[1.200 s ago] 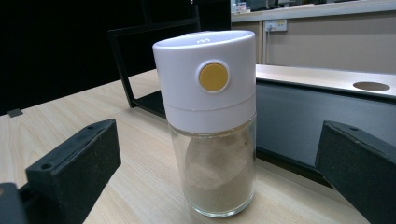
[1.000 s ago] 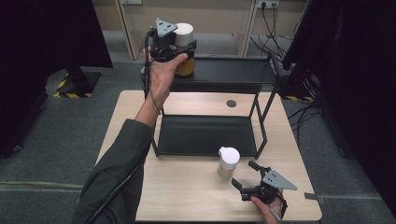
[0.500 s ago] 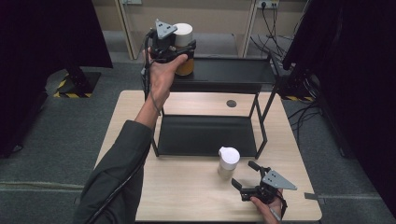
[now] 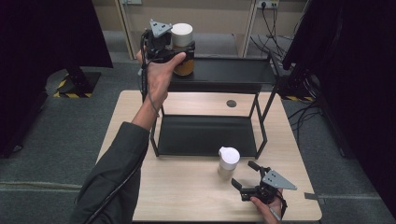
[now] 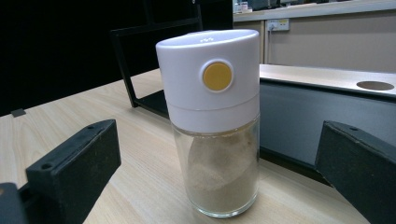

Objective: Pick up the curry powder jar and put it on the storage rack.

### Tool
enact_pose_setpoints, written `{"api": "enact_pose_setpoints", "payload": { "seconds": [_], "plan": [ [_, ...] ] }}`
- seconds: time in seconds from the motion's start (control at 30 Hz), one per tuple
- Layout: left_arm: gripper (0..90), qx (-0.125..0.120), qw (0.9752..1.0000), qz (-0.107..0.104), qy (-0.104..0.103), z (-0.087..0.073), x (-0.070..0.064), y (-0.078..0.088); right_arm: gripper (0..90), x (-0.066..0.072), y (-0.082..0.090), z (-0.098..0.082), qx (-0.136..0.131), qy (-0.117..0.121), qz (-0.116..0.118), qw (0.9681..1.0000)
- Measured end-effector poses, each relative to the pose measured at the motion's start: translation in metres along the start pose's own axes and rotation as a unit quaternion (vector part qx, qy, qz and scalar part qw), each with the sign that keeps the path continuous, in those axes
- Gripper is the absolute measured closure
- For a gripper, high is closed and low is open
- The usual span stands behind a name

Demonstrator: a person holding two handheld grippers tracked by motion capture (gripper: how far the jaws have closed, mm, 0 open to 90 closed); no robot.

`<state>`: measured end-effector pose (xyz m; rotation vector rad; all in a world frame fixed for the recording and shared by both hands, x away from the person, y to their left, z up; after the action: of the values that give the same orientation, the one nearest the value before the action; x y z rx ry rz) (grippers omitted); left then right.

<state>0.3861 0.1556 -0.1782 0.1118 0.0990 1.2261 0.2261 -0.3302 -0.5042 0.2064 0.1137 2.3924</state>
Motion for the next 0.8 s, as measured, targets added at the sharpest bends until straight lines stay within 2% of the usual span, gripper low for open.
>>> {"api": "enact_pose_setpoints", "payload": {
  "seconds": [0.13,0.3,0.37,0.67,0.8],
  "plan": [
    [0.6,0.005,0.9999,-0.006,0.008,0.002,-0.001,0.007,0.4,0.000,0.000,0.000,0.000,-0.002,0.001,1.0000],
    [0.0,0.014,0.9998,-0.013,0.003,0.002,-0.004,0.016,0.4,0.000,0.000,0.000,0.000,-0.004,0.002,1.0000],
    [0.0,0.013,0.9997,-0.021,0.010,0.000,-0.003,0.020,0.4,-0.001,0.000,-0.001,-0.002,-0.005,0.002,1.0000],
    [0.1,0.005,0.9992,-0.038,0.013,-0.014,-0.006,0.039,0.4,0.000,0.000,-0.001,-0.002,-0.004,0.002,1.0000],
    [0.4,0.003,0.9990,-0.044,0.005,-0.021,-0.011,0.049,0.4,0.000,0.000,0.000,-0.001,-0.002,0.002,1.0000]
  ]
}}
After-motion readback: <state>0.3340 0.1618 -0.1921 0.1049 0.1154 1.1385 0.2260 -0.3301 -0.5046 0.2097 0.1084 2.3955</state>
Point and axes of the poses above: each handheld gripper's, and its own axes: y roughly backward along the jaws, z roughly out of its top, x roughly to its left, the point moved 1 cm from there along -y, roughly forward along the jaws, and after that the axes turned 1 degree about z, right-handed, at the moved point
